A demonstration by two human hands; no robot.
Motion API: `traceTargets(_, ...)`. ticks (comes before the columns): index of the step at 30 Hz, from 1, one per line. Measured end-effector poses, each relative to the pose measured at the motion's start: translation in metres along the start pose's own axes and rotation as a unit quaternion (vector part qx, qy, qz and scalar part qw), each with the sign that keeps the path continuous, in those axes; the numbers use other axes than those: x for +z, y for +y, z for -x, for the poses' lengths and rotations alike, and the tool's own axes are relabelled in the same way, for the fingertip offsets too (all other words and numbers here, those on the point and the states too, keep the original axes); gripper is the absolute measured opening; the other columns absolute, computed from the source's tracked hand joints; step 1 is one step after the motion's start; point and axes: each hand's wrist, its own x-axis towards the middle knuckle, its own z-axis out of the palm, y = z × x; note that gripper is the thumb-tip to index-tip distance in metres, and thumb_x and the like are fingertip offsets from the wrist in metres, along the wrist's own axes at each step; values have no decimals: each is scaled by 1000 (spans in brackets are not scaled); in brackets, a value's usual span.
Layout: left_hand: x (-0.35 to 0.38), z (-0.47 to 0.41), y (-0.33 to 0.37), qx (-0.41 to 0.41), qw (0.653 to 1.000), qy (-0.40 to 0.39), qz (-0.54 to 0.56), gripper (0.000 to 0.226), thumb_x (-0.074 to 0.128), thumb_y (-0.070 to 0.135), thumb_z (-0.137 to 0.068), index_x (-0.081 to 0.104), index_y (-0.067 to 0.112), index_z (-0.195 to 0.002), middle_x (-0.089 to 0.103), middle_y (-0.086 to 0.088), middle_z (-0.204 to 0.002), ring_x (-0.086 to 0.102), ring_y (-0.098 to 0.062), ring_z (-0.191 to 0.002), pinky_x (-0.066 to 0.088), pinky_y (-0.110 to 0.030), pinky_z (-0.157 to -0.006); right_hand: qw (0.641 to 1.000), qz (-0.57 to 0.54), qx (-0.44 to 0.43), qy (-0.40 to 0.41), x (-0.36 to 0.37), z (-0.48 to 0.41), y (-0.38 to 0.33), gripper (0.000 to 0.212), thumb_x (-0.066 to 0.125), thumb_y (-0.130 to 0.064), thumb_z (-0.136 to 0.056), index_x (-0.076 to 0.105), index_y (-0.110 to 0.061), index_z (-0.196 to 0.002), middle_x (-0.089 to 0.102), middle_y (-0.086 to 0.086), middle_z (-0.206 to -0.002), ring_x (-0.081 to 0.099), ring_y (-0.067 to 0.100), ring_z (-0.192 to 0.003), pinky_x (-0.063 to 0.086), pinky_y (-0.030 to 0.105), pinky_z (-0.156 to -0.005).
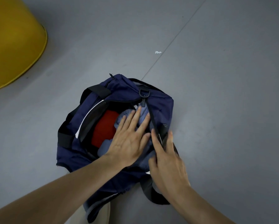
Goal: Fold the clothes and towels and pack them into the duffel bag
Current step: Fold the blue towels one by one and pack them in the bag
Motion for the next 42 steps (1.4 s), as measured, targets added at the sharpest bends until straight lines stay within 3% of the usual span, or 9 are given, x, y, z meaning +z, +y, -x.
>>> traceTargets(6, 13, -11, 12, -32, 999, 25, 31, 59, 16, 47, -103, 0, 30, -158, 2, -9, -168, 1, -27, -155, 4, -50, -125, 998, 1, 61, -25, -7, 8, 8, 90, 53, -8, -91, -6, -27, -156, -6, -7, -166, 67, 24, -86, 52, 29, -71)
traceTargets(12, 19, -33, 40, -36, 999, 6, 2, 68, 16, 53, -100, -3, 28, -160, 1, -15, -168, -5, -30, -155, 1, -56, -123, 995, -20, 52, 79, -67, 8, 24, 83, 47, -1, -86, 7, -29, -153, 46, 3, -147, 64, 32, -78, 41, 34, -64)
traceTargets(16, 25, -33, 50, -35, 999, -7, -14, 70, 12, 59, -100, -7, 28, -160, -7, -12, -168, -7, -29, -155, -2, -56, -122, 997, 5, 30, 76, -77, 17, 29, 86, 49, -5, -84, 5, -30, -154, 20, -4, -163, 63, 33, -74, 39, 35, -59)
traceTargets(19, 21, -32, 45, -46, 999, -11, 6, 70, 4, 61, -98, -9, 30, -159, -5, -10, -168, -8, -24, -155, -3, -52, -124, 997, -23, 29, 68, -59, 16, 37, 85, 50, -16, -91, -6, -36, -152, -7, -9, -166, 63, 29, -81, 42, 31, -62)
traceTargets(25, 13, -18, 37, -8, 997, 71, 36, 61, 10, 51, -106, 9, 26, -161, -6, -5, -169, -9, -21, -155, 5, -52, -124, 984, -68, -75, 149, -29, 10, 36, 65, 37, -39, -101, 5, -43, -157, 23, -2, -161, 56, 21, -122, 59, 33, -72)
traceTargets(29, 18, -16, 18, -71, 997, -14, 12, 64, 3, 68, -98, -20, 44, -153, -15, 2, -168, -16, -24, -154, 4, -56, -123, 993, -44, -48, 98, -7, 3, 45, 70, 40, -33, -97, 5, -38, -157, 22, -2, -163, 52, 17, -129, 53, 25, -83)
traceTargets(34, 13, -22, 11, -54, 997, -24, 49, 67, 4, 72, -93, -18, 46, -151, -9, 0, -168, -5, -30, -154, 10, -52, -124, 998, -42, 42, -8, 2, 2, 54, 69, 42, -26, -101, 5, -27, -159, 40, 0, -153, 54, 9, -71, 40, 17, -65)
traceTargets(40, 10, -1, 6, -111, 978, 20, 173, 67, 14, 74, -94, -14, 54, -152, -11, 1, -168, -6, -24, -155, 9, -51, -125, 995, -79, -26, 62, -17, 8, 35, 88, 47, -13, -94, -9, -36, -157, 16, -8, -163, 53, 19, -125, 50, 22, -88)
traceTargets(42, 14, 5, 5, -143, 965, -2, 218, 71, 19, 79, -91, -19, 58, -148, -14, -2, -168, -10, -21, -155, 6, -48, -125, 994, -73, -40, 69, -21, 9, 26, 95, 52, -9, -91, -11, -34, -157, 21, -9, -162, 53, 17, -126, 46, 14, -84)
